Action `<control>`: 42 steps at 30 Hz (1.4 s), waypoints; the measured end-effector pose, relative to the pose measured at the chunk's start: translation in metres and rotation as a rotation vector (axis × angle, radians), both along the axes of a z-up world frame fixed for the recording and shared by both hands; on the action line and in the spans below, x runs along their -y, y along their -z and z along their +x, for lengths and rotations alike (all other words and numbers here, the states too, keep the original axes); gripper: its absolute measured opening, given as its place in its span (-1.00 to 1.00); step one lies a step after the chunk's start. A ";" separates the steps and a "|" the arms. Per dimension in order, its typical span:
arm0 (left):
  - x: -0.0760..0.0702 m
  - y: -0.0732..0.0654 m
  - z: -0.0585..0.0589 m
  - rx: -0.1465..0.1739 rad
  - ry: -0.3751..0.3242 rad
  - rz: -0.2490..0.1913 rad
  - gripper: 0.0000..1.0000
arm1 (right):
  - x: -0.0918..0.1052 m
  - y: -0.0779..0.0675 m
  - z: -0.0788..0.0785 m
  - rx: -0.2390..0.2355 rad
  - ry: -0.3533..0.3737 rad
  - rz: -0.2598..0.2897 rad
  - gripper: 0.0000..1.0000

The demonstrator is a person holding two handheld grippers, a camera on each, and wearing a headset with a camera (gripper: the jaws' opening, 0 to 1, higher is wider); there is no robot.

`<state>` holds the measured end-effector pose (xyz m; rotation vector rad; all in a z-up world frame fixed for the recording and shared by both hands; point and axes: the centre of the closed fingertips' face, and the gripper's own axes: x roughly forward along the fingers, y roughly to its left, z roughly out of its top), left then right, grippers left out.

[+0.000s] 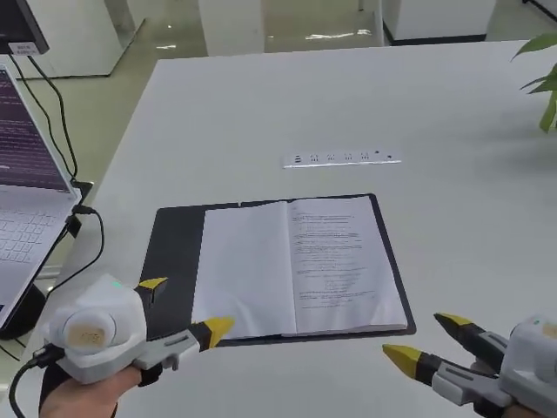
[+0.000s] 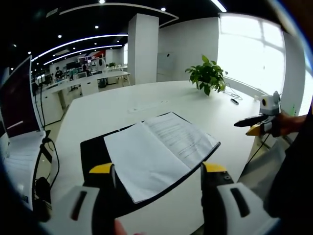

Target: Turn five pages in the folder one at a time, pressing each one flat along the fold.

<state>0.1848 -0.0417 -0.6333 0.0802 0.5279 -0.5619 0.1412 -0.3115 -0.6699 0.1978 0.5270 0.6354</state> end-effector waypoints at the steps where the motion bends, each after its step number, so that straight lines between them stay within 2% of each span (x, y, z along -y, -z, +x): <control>1: 0.004 0.000 0.000 -0.001 0.010 -0.002 0.41 | 0.000 0.000 0.000 0.000 0.001 0.000 0.37; 12: 0.035 -0.002 0.006 0.004 0.087 0.007 0.40 | -0.001 -0.005 -0.001 0.010 0.002 0.009 0.35; 17: 0.043 -0.005 0.010 0.012 0.104 0.002 0.39 | -0.002 -0.006 0.000 0.010 -0.002 0.006 0.35; 23: 0.055 -0.001 0.015 0.008 0.135 -0.001 0.39 | -0.006 -0.010 0.002 0.016 -0.007 -0.002 0.35; 29: 0.079 0.006 0.021 -0.004 0.208 0.007 0.39 | -0.006 -0.011 0.001 0.018 -0.010 -0.014 0.36; 33: 0.096 0.013 0.030 -0.012 0.244 0.005 0.38 | -0.003 -0.012 0.001 0.019 0.005 -0.014 0.37; 38: 0.125 0.023 0.043 -0.022 0.307 0.006 0.37 | 0.000 -0.013 -0.002 0.018 0.008 -0.030 0.38; 42: 0.148 0.033 0.049 -0.039 0.352 0.012 0.37 | 0.004 -0.011 -0.003 0.014 0.013 -0.036 0.39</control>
